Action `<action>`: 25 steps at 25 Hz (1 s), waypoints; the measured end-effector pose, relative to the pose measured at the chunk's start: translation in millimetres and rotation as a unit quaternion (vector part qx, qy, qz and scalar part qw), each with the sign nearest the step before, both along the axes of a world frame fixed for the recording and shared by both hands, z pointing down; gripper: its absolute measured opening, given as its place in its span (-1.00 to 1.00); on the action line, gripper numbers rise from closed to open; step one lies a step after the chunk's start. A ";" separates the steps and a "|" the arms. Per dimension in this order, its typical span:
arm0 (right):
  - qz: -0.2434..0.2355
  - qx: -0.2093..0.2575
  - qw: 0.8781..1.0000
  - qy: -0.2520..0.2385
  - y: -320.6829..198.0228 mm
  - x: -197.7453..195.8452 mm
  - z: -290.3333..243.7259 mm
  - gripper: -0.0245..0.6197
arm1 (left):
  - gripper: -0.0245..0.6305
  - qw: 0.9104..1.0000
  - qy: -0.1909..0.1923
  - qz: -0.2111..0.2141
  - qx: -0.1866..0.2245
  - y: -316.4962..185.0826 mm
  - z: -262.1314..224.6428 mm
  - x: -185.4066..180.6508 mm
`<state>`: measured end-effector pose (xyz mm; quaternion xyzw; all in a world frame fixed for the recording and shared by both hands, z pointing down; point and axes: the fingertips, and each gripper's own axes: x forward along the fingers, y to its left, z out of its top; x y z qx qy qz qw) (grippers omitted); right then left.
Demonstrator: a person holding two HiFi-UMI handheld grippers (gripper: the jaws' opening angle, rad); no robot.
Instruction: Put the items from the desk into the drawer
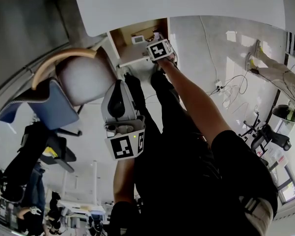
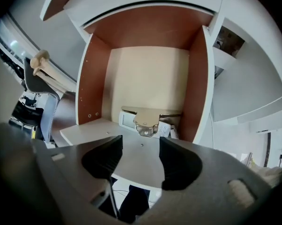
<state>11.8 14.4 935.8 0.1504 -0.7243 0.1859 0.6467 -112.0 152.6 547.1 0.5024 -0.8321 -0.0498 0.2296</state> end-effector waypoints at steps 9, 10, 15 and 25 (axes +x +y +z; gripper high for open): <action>0.030 -0.012 0.999 -0.015 16.4 24.9 -58.9 -0.82 | -0.88 1.000 -0.020 0.003 0.021 12.3 -38.1 20.5; 0.035 -0.018 0.999 -0.037 19.7 20.2 -66.6 -0.86 | -0.88 0.999 -0.021 0.003 0.025 13.6 -42.9 22.6; 0.048 -0.033 0.986 -0.158 26.9 -9.6 -120.0 -0.91 | -0.88 0.999 -0.027 0.006 0.039 20.1 -68.7 33.0; 0.043 0.056 0.959 -0.276 -0.3 -4.7 -269.8 -0.91 | -0.88 0.996 -0.047 0.032 0.071 17.9 -123.0 49.7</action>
